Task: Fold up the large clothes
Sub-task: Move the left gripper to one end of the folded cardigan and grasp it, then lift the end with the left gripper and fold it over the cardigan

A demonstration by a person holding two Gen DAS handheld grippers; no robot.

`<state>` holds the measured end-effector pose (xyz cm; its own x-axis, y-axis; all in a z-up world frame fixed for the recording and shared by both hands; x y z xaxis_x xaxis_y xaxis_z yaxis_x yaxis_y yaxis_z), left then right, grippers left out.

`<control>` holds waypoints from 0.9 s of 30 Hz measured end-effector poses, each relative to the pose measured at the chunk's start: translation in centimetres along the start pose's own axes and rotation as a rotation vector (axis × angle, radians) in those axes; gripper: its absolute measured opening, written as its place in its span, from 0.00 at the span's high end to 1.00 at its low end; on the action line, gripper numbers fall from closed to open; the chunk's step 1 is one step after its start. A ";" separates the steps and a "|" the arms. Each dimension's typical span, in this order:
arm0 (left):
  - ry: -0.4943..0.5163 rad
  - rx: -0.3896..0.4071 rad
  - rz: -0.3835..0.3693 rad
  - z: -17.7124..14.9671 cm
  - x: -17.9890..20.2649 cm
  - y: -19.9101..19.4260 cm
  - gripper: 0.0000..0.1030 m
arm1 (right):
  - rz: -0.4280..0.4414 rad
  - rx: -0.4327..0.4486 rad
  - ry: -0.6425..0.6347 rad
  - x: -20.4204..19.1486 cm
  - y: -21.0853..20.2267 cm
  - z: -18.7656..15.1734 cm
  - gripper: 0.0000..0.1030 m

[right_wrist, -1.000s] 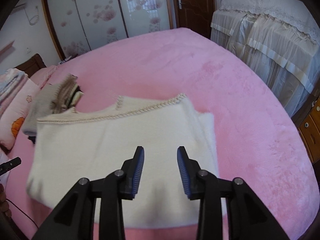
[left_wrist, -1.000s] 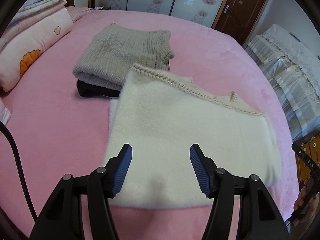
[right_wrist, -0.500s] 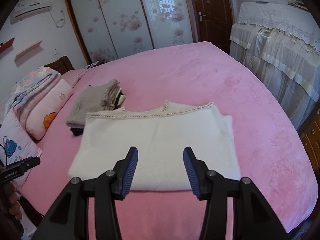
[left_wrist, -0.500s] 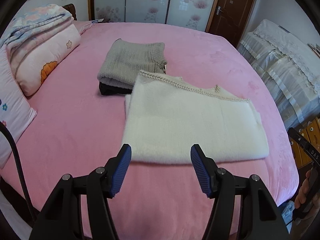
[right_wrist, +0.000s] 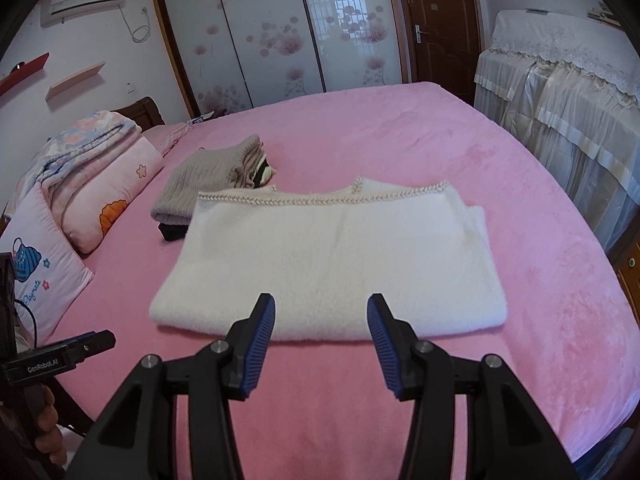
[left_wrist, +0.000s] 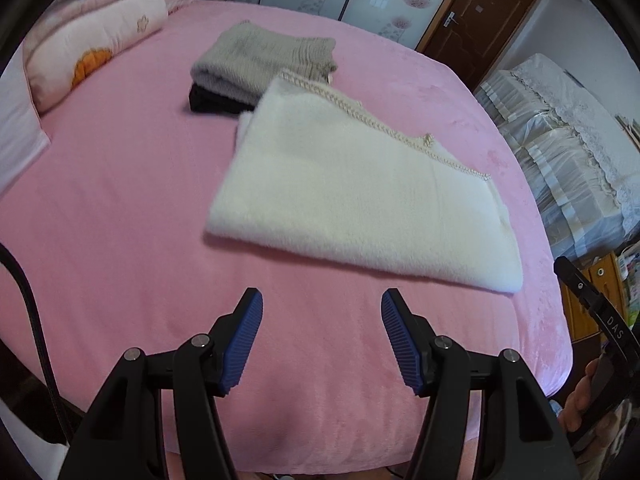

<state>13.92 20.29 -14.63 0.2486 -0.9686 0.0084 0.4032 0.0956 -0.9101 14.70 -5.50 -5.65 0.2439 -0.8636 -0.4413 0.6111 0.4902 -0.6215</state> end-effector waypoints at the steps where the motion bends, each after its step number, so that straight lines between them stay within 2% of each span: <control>1: -0.003 -0.016 -0.009 -0.5 0.1 1.0 0.41 | -0.003 -0.004 0.008 0.2 0.5 -0.5 0.53; 9: -0.069 -0.065 -0.103 -2.7 1.5 8.0 0.41 | -0.035 -0.019 0.059 2.0 4.7 -3.8 0.53; 14: -0.144 -0.071 -0.159 -2.1 1.8 11.4 0.41 | -0.070 -0.021 0.037 2.9 7.2 -4.4 0.53; 21: -0.252 -0.099 -0.243 -0.7 2.3 16.3 0.41 | -0.053 -0.036 0.049 3.8 10.9 -4.8 0.53; 27: -0.307 -0.023 -0.295 1.9 3.1 18.6 0.41 | -0.032 -0.036 0.065 4.4 13.3 -4.7 0.53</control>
<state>23.87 19.54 -30.77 0.3777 -0.8400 0.3895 0.4772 -0.1838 -0.8593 20.39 -2.24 -18.95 0.1745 -0.8697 -0.4617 0.5900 0.4678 -0.6580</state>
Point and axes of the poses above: each gripper's, at about its wrist camera, not at the fingertips, and y roughly the way its jaws point, x to its right, z to its top, the point moved 10 cm from there along y, roughly the way its jaws point, and after that the axes turned 15 degrees about z, right-handed, at the moved point
